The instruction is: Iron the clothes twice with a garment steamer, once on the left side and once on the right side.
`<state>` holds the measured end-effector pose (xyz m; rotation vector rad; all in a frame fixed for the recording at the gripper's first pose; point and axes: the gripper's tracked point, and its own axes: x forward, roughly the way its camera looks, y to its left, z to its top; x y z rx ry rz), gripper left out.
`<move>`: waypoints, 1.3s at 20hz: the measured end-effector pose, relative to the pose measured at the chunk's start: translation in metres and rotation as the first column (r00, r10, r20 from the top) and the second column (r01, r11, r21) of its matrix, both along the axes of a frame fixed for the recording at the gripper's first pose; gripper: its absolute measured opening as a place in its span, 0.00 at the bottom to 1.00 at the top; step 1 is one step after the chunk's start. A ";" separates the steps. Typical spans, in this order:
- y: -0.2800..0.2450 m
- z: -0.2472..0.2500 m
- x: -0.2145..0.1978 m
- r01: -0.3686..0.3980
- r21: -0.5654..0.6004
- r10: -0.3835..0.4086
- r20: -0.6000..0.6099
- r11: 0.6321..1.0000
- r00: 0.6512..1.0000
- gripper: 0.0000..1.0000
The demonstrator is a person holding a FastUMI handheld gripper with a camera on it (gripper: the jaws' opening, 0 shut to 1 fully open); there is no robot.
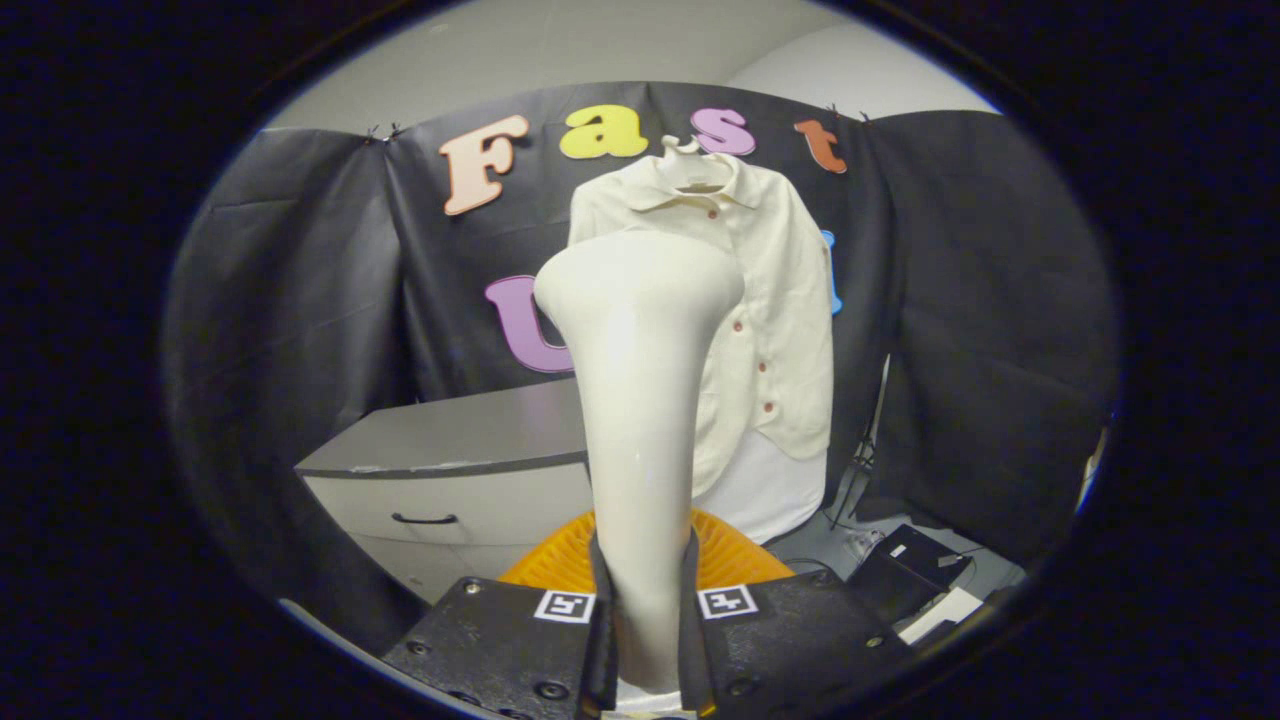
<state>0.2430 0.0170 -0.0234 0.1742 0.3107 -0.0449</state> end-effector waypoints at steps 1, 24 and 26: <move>0.018 0.008 -0.010 -0.022 0.004 0.022 0.006 1.000 1.000 0.23; 0.002 0.071 -0.242 -0.105 0.049 0.099 0.118 0.993 0.988 0.23; -0.004 0.071 -0.246 -0.102 0.046 0.096 0.119 0.994 0.988 0.23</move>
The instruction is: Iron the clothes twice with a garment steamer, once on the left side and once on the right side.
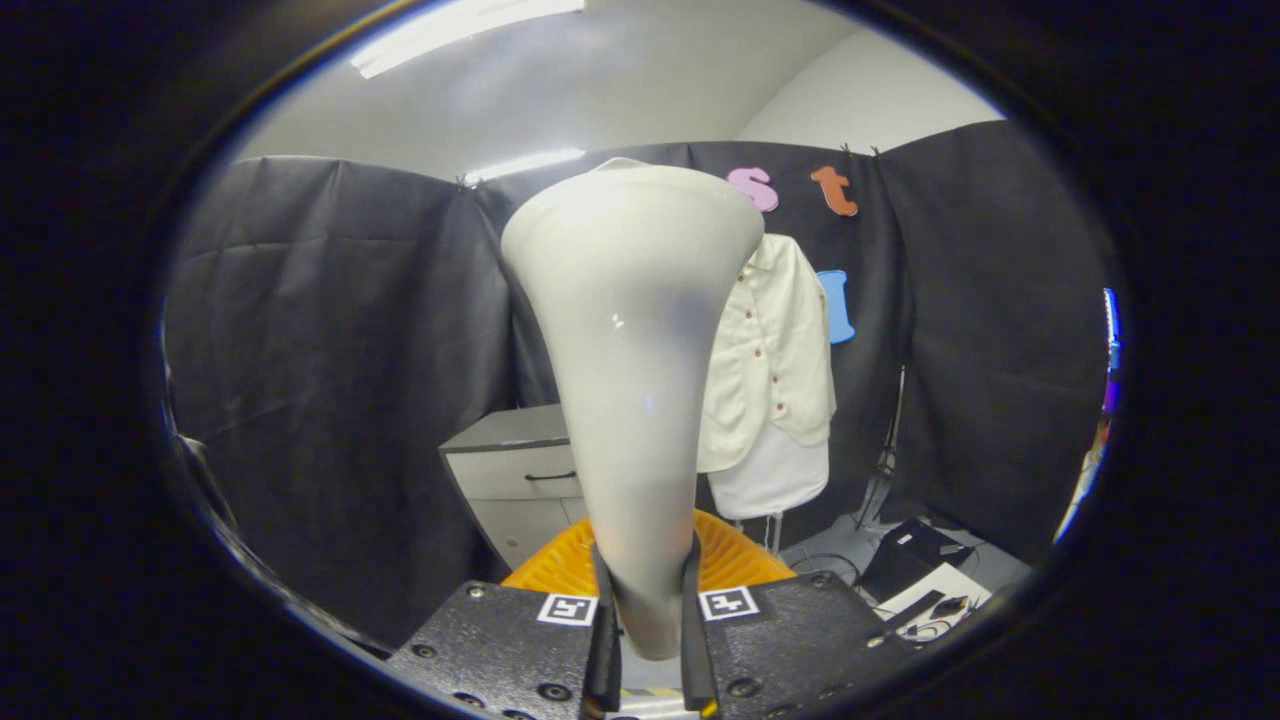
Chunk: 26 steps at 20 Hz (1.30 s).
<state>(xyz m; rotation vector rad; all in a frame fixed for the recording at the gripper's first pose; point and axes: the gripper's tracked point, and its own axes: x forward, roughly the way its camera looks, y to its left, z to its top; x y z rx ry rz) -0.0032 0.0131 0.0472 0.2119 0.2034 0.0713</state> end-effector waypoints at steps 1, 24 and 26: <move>-0.001 0.001 -0.001 -0.004 -0.001 0.004 0.001 1.000 1.000 0.23; 0.025 -0.028 0.022 -0.061 -0.023 0.060 -0.033 0.998 0.998 0.24; 0.027 -0.030 0.024 -0.066 -0.026 0.065 -0.033 0.997 0.997 0.23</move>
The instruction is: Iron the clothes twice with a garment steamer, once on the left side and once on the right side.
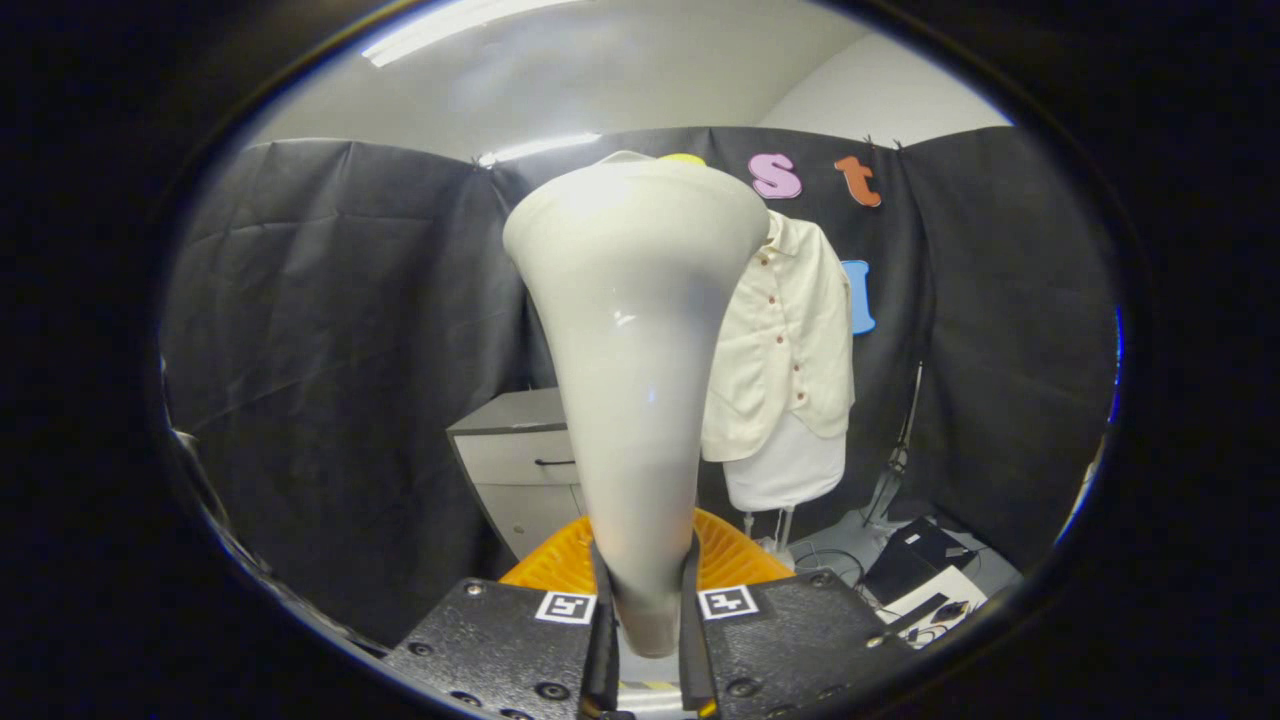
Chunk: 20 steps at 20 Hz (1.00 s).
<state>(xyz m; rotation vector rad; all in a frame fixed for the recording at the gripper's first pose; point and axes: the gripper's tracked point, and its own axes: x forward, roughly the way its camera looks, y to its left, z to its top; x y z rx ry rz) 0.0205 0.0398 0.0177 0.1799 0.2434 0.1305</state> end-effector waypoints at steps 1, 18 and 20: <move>0.000 -0.001 0.001 -0.002 0.001 0.002 -0.003 1.000 1.000 0.23; 0.006 -0.007 0.008 -0.020 0.000 0.020 -0.017 1.000 1.000 0.23; 0.003 -0.010 0.007 -0.013 0.001 0.013 -0.022 1.000 1.000 0.23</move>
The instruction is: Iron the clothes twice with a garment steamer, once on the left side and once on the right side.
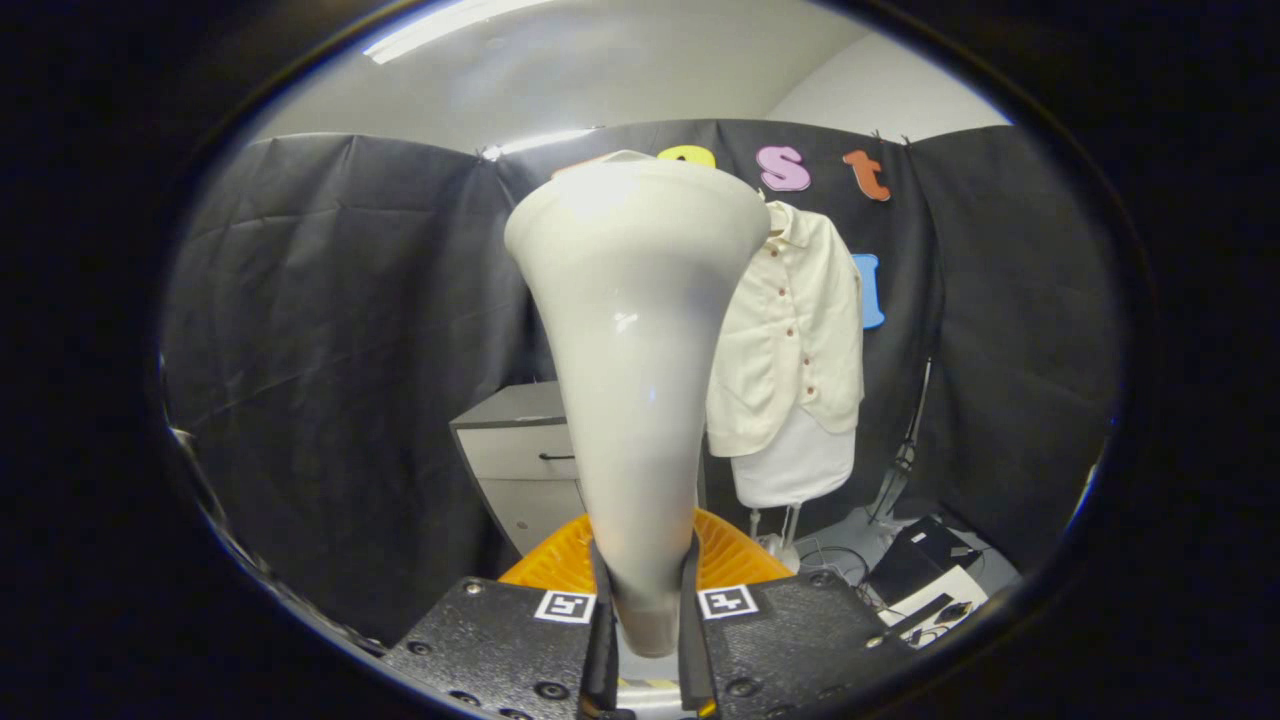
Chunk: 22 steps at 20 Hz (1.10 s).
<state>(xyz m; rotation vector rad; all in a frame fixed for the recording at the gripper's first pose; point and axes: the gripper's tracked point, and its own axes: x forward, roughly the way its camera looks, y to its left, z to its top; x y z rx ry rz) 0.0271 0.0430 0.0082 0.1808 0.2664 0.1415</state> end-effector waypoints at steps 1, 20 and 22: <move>-0.001 -0.001 0.000 0.003 0.001 -0.003 -0.001 1.000 1.000 0.23; 0.008 -0.009 0.007 -0.032 -0.008 0.032 -0.028 0.999 0.999 0.23; 0.008 -0.008 0.008 -0.031 -0.008 0.031 -0.027 0.999 0.999 0.24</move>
